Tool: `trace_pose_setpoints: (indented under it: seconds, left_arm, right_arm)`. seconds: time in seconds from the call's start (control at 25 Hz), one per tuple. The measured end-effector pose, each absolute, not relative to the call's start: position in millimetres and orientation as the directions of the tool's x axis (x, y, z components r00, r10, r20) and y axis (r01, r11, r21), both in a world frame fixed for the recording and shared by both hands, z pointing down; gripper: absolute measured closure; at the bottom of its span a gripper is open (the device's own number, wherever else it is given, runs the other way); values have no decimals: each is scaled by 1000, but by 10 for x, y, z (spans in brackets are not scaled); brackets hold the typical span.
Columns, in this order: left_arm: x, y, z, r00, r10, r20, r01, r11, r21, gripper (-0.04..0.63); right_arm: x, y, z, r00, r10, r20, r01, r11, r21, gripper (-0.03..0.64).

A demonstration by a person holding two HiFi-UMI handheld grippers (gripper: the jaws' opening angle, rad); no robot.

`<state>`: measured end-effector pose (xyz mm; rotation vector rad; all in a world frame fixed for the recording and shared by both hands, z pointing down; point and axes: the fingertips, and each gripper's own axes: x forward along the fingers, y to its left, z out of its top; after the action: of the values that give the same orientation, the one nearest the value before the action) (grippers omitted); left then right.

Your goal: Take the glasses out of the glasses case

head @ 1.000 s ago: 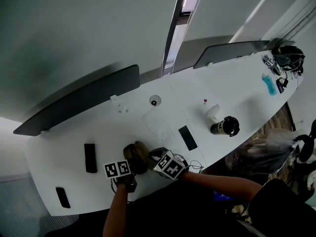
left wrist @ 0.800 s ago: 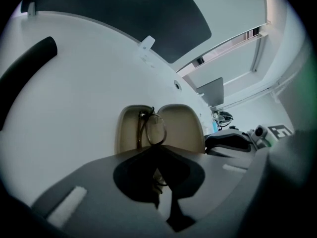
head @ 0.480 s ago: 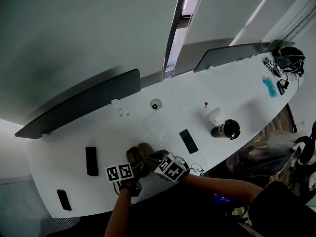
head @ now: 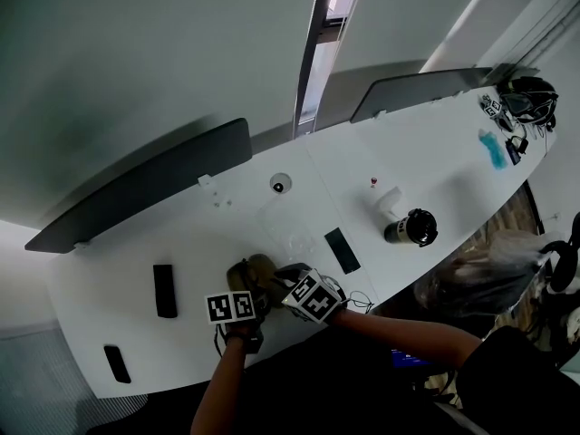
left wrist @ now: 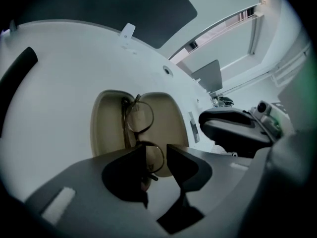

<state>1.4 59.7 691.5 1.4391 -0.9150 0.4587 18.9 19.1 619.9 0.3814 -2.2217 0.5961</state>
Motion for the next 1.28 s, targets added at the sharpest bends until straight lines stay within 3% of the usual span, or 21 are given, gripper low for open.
trace_pose_setpoints:
  seconds: [0.16,0.28,0.36,0.44,0.56,0.84,1.04,1.28]
  left_arm:
    - [6,649,7003,596,-228,770,-764,132,631,440]
    - [75,634,6990,614,-230,755,-745,148,650,343]
    - [108,647,7023,607,-212,766,-754,151,639,322]
    - [88,684,7083,583,-196,789,-777,151,611,337]
    - [9,746,7138,551,-190,813,-801,151,579,430]
    - [-215,747,7087,500,-261,826,-828,138,544,575]
    - [-322,764,7037,512,-303,804,-809,143,570,581]
    - [-353,731,6942,531,-346,773,-788,133,601,583]
  right_arm:
    - [231,163,6199,-649,-90,755,-459,838,-294,554]
    - [274,156,6213,-645,-94,759,-467,834,-293,554]
    - [290,156,6216,-645,-95,759,-470,832,-295,552]
    - [297,165,6212,-646,-94,758,-470,831,-298,554]
    - [322,162,6201,-645,-98,758,-474,829,-297,554]
    - [257,134,6135,-697,-78,712,-448,823,-349,554]
    - [211,70,5865,-811,14,585,-336,807,-485,554]
    - [328,-143,5677,-823,6,567,-317,825,-468,554]
